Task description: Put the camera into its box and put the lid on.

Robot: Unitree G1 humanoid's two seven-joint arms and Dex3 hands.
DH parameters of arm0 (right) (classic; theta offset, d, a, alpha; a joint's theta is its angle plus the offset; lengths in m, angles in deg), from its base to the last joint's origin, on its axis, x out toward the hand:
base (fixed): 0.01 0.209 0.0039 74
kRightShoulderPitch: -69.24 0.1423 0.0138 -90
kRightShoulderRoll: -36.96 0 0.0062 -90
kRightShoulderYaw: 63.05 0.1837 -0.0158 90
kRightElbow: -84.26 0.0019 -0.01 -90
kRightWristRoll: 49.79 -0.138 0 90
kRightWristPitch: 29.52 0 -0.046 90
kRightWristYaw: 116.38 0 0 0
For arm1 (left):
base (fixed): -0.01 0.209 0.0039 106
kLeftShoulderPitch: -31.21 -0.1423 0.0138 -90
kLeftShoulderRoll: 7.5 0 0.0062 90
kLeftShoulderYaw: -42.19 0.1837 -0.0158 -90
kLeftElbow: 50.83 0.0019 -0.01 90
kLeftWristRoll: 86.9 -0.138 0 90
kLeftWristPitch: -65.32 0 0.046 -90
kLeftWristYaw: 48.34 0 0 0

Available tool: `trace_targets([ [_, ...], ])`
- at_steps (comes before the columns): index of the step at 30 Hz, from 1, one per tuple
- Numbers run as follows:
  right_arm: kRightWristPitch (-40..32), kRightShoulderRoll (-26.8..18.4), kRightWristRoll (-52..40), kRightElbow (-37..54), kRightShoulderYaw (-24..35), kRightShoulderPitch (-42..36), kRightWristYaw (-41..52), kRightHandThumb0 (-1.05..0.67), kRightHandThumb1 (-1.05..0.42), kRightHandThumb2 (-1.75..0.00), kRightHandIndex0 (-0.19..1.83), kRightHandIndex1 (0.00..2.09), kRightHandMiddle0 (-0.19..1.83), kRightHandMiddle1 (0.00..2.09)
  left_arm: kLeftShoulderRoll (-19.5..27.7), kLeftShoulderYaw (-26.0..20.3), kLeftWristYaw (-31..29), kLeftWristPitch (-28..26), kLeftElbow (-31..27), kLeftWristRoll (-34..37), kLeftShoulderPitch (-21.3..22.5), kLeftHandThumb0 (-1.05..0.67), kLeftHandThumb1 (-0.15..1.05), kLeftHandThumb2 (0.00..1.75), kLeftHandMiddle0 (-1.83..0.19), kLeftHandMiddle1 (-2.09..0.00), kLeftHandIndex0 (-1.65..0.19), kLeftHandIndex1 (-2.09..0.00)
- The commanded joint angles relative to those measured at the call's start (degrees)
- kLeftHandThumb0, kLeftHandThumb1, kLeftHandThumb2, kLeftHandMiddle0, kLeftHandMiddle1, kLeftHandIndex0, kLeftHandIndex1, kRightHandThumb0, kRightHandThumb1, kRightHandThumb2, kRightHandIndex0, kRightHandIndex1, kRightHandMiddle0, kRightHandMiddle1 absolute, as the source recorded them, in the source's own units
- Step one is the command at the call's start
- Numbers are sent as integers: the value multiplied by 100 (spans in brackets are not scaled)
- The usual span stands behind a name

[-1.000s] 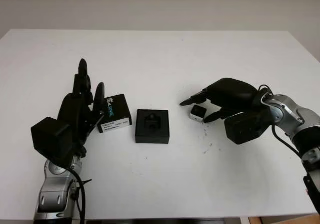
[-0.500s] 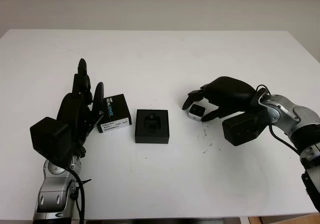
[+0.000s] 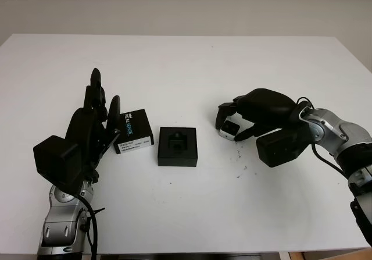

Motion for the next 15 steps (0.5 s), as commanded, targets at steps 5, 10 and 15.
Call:
trace_targets([
  [5,-17,-72,78,-38,-72,-93,-136,-26,-94,-6,51,54,44,118,33,-7,2,25,-93,-39,17,-65,105,60,17,-6,17,-5],
  [10,-123,9,-172,-109,61,-177,-121,-30,-98,-6,46,46,37,140,-3,22,8,-7,-115,-36,0,-64,105,60,17,-5,17,-5],
  [15,-259,243,-901,-206,395,-333,230,-35,-102,-5,37,33,28,159,-67,42,41,33,-125,-43,-38,-64,105,60,16,-6,17,-5],
])
